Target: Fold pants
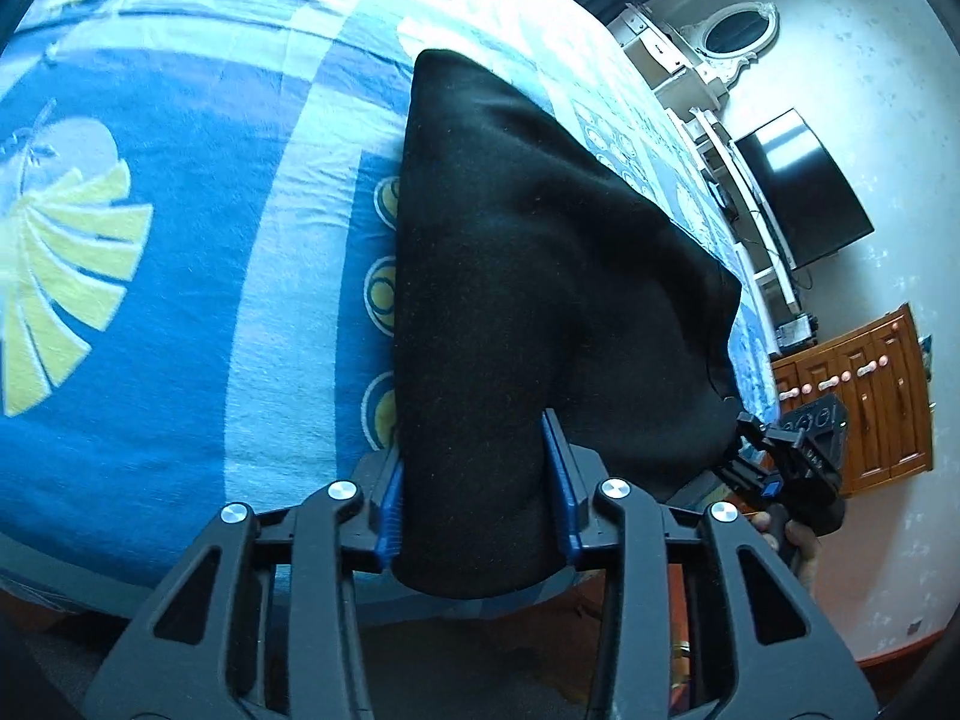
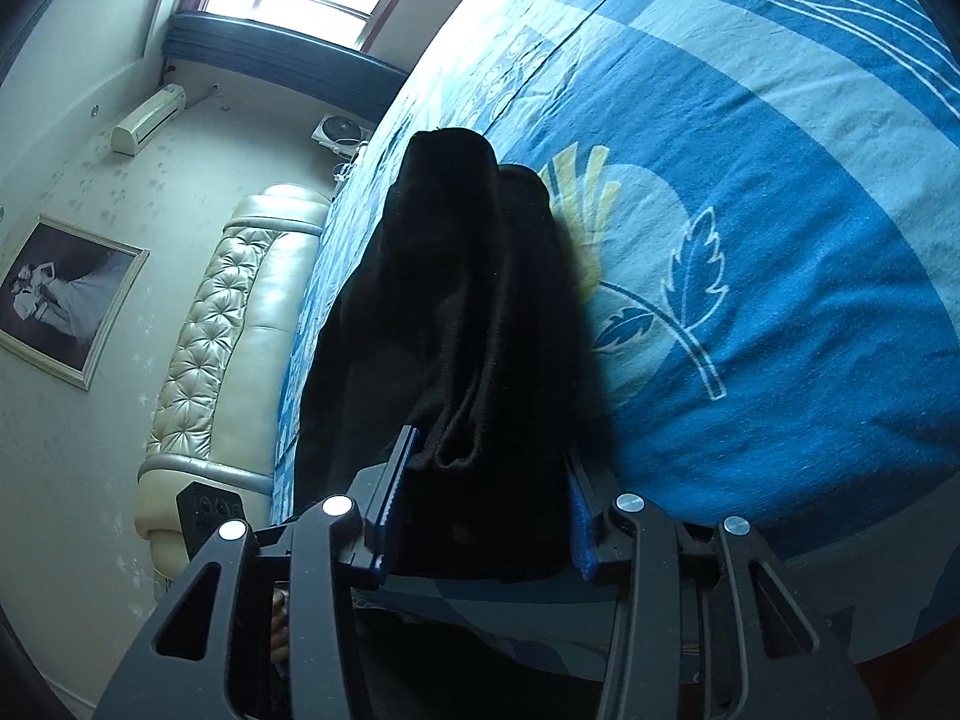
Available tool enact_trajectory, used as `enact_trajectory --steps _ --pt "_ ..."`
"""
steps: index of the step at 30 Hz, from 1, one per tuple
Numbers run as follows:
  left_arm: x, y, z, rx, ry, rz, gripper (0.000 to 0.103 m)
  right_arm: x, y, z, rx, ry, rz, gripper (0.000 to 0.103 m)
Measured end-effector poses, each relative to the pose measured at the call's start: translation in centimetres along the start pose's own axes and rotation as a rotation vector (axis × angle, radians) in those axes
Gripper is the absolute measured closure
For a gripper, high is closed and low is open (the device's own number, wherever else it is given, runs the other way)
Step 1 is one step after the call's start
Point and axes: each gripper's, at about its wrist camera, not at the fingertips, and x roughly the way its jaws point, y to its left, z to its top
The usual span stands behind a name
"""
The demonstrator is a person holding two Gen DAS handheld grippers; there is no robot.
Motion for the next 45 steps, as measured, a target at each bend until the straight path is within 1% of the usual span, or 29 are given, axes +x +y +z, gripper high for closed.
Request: enact_trajectory --steps 4,8,16,21,27,30,35,45 --pt "-1.1 0.2 0.1 0.024 -0.024 0.04 0.067 1.1 1.1 0.0 -0.008 0.015 0.007 0.059" --pt "-2.3 1.6 -0.1 0.008 -0.042 0.06 0.067 2.4 1.6 -0.2 -0.024 0.041 0.016 0.059" --pt "-5.4 4.7 -0.9 -0.043 -0.086 0.098 0.067 6.4 4.3 -0.8 -0.061 0.117 0.036 0.059" --pt "-7.1 5.8 -1.3 -0.044 -0.116 0.141 0.067 8.5 6.1 -1.4 -0.086 0.159 0.043 0.059" --pt "-7.6 7.1 -1.7 -0.065 -0.125 0.131 0.067 9.1 5.9 -1.0 -0.089 0.174 0.041 0.059" --pt "-7.5 6.8 -1.8 -0.052 -0.13 0.144 0.066 8.9 5.5 -1.0 -0.087 0.174 0.04 0.06" --pt "-7.4 6.9 -1.8 -0.059 -0.132 0.137 0.064 8.9 5.5 -1.1 -0.086 0.173 0.04 0.06" --pt "-7.2 6.9 -1.9 -0.049 -0.137 0.148 0.063 8.8 5.4 -1.2 -0.082 0.17 0.042 0.06"
